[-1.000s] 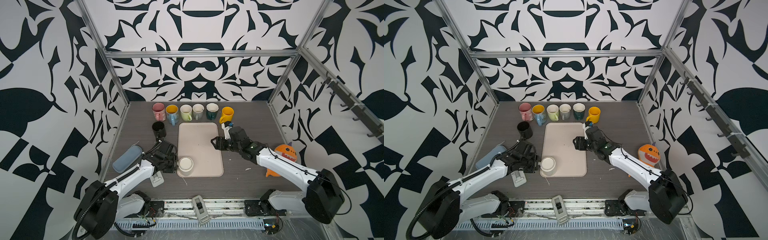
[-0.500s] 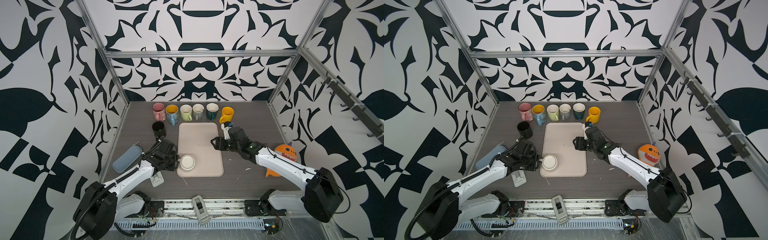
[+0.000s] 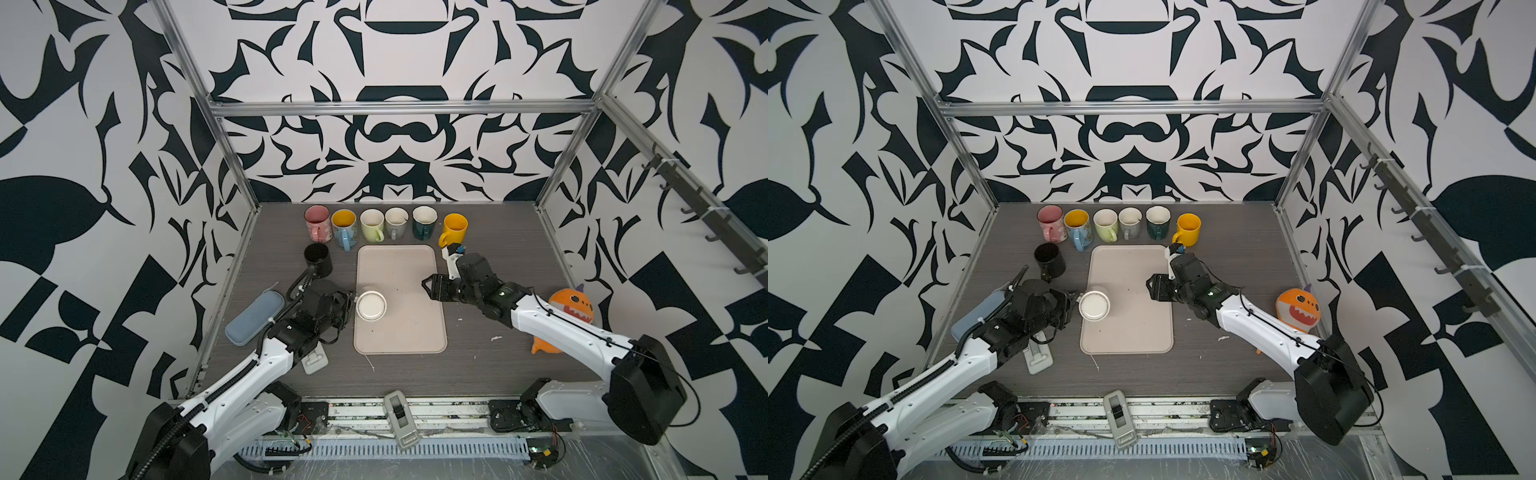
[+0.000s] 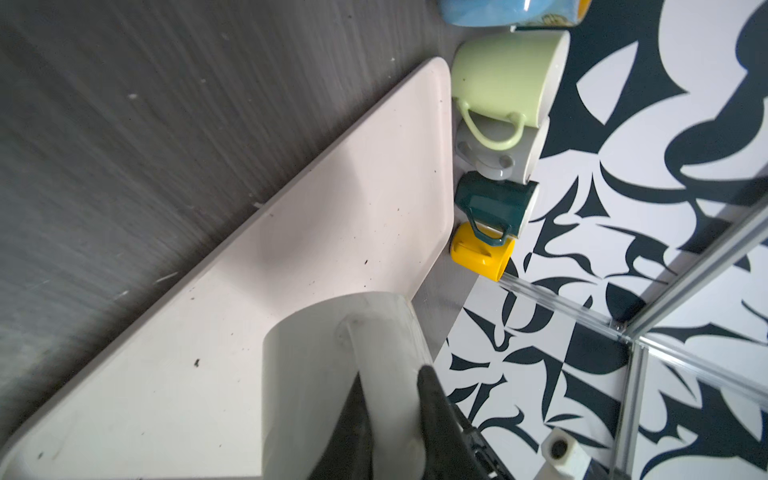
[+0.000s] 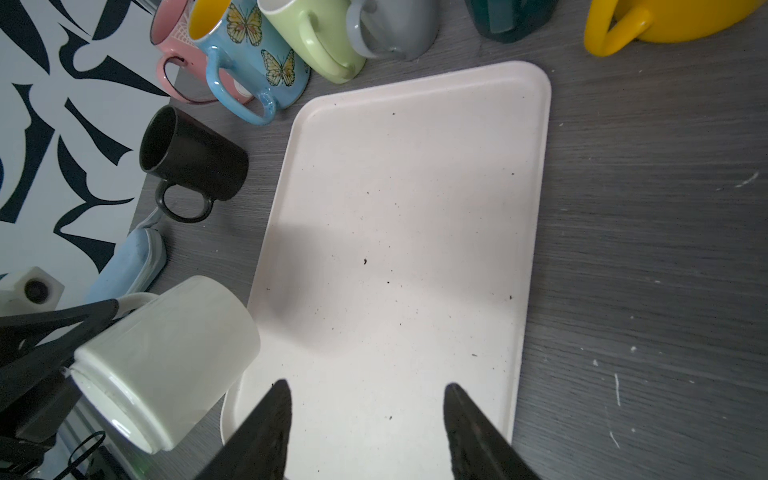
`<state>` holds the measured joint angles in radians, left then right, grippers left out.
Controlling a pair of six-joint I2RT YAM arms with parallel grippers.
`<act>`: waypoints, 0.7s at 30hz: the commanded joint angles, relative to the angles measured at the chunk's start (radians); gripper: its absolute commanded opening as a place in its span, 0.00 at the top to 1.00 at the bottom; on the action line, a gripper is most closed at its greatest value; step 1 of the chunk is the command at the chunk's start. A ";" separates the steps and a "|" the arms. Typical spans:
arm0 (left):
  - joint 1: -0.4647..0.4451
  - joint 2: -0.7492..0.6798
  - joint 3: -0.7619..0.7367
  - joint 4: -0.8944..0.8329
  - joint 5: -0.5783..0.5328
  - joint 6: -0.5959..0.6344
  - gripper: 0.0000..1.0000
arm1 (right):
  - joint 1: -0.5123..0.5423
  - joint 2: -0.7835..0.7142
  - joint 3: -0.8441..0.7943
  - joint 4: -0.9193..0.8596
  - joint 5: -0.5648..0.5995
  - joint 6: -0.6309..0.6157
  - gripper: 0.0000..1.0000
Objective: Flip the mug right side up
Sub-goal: 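Lift and rotate the white mug with the left gripper toward the right gripper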
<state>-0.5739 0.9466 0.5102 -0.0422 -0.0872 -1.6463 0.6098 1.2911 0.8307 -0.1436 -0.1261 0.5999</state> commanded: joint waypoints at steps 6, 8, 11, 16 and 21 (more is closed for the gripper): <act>-0.003 0.037 0.110 0.210 0.123 0.396 1.00 | -0.004 -0.061 0.047 -0.072 0.016 -0.048 0.72; -0.005 0.046 0.130 0.233 0.157 0.478 1.00 | -0.005 -0.074 0.054 -0.090 0.019 -0.058 0.78; -0.012 0.046 0.143 0.252 0.184 0.585 1.00 | -0.005 -0.088 0.068 -0.110 0.016 -0.071 0.88; -0.061 0.023 0.137 0.280 0.167 0.766 1.00 | -0.004 -0.098 0.099 -0.140 -0.006 -0.086 1.00; -0.124 0.014 0.127 0.278 0.105 0.910 1.00 | -0.005 -0.088 0.135 -0.157 -0.041 -0.098 1.00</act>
<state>-0.6754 0.9932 0.6113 0.1379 0.0486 -0.8719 0.6098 1.2140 0.9131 -0.2893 -0.1398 0.5224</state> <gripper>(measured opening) 0.180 0.047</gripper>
